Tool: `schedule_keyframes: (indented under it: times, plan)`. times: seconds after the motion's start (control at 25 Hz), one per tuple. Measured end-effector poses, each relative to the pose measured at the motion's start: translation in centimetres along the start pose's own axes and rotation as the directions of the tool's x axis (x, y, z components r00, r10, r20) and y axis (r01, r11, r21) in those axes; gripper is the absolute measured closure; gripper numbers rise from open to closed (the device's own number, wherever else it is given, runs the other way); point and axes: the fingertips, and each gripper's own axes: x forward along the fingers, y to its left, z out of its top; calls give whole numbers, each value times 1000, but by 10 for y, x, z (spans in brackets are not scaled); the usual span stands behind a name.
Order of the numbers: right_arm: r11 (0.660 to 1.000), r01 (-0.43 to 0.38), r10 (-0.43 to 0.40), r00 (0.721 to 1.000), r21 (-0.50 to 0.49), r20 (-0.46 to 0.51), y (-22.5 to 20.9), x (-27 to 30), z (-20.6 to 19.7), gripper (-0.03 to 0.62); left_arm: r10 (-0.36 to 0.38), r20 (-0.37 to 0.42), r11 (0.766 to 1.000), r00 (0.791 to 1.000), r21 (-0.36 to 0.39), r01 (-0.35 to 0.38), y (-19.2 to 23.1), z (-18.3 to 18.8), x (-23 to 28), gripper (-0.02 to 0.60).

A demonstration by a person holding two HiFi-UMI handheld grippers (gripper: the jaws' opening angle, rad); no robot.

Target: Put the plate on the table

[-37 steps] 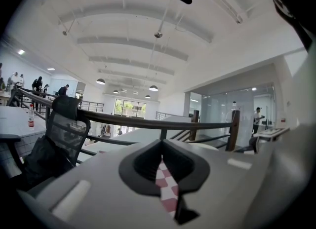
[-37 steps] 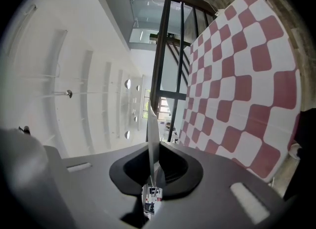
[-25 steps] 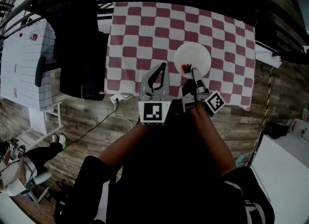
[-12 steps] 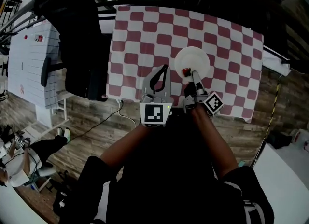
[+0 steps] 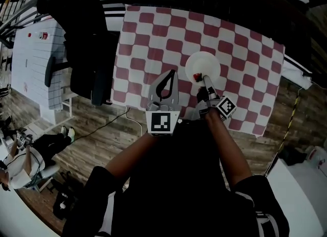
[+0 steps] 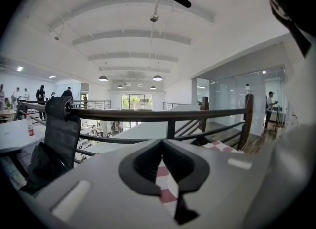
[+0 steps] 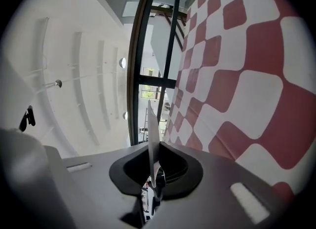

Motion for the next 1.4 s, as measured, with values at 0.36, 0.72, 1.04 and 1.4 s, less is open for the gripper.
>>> schedule_keyframes:
  times: [0.36, 0.72, 1.04, 1.4]
  plan:
    - [996, 86, -84, 992, 17, -94, -45, 16, 1, 577, 48, -51, 999, 998, 13, -48, -1, -15, 14, 572]
    - [994, 95, -88, 987, 48, -135, -72, 34, 5, 577, 55, -105, 998, 993, -12, -56, 0, -29, 18, 571]
    - [993, 12, 4, 991, 118, -133, -70, 51, 3, 579, 93, -132, 996, 987, -3, -94, 10, -42, 10, 571]
    - [985, 85, -65, 988, 147, -139, -81, 57, -2, 577, 112, -131, 994, 985, -4, -113, 15, -41, 2, 572]
